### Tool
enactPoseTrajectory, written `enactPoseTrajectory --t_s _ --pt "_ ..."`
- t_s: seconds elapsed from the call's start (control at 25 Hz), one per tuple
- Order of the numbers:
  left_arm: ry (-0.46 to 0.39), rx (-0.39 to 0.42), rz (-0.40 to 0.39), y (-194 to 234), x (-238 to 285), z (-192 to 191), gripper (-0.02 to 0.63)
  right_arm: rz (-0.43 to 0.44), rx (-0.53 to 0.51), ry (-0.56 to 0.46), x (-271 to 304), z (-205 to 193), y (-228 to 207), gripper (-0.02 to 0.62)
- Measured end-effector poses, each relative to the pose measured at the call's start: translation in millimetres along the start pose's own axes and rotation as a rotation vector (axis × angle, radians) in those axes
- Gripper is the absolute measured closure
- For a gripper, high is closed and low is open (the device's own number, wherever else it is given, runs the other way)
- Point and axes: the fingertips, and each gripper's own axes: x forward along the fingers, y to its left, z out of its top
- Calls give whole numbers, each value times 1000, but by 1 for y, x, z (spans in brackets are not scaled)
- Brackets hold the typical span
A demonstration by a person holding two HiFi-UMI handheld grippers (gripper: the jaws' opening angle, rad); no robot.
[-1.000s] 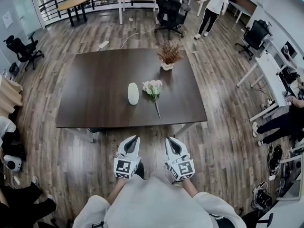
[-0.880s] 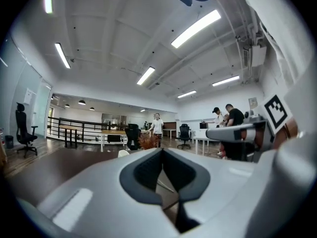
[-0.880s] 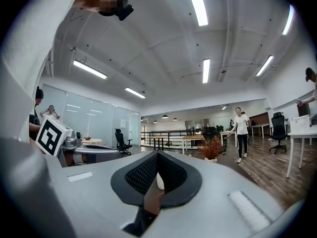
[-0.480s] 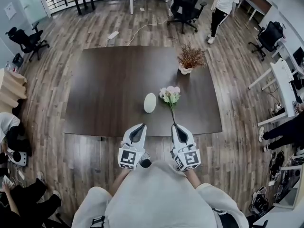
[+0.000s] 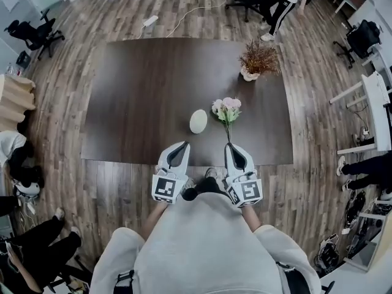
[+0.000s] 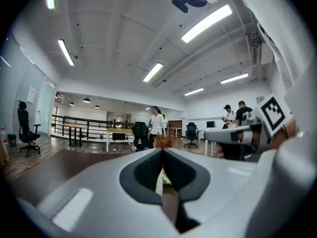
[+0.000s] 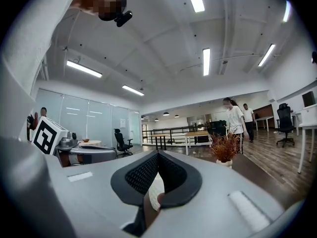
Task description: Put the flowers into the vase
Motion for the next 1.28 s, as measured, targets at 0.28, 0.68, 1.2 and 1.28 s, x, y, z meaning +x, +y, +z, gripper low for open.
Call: enactPoseTrajectory --t_s 0.28,0.68,1.2,1.28 --pt "8 -10 59 3 30 -3 598 31 34 6 12 -10 -35 598" --pt "28 -2 142 -7 62 -11 598 73 49 17 25 -17 -87 598" --pt "82 -56 94 38 83 -17 598 58 77 263 76 -72 -86 401" --pt "79 -44 76 46 89 -21 598 25 71 378 72 -104 -90 387"
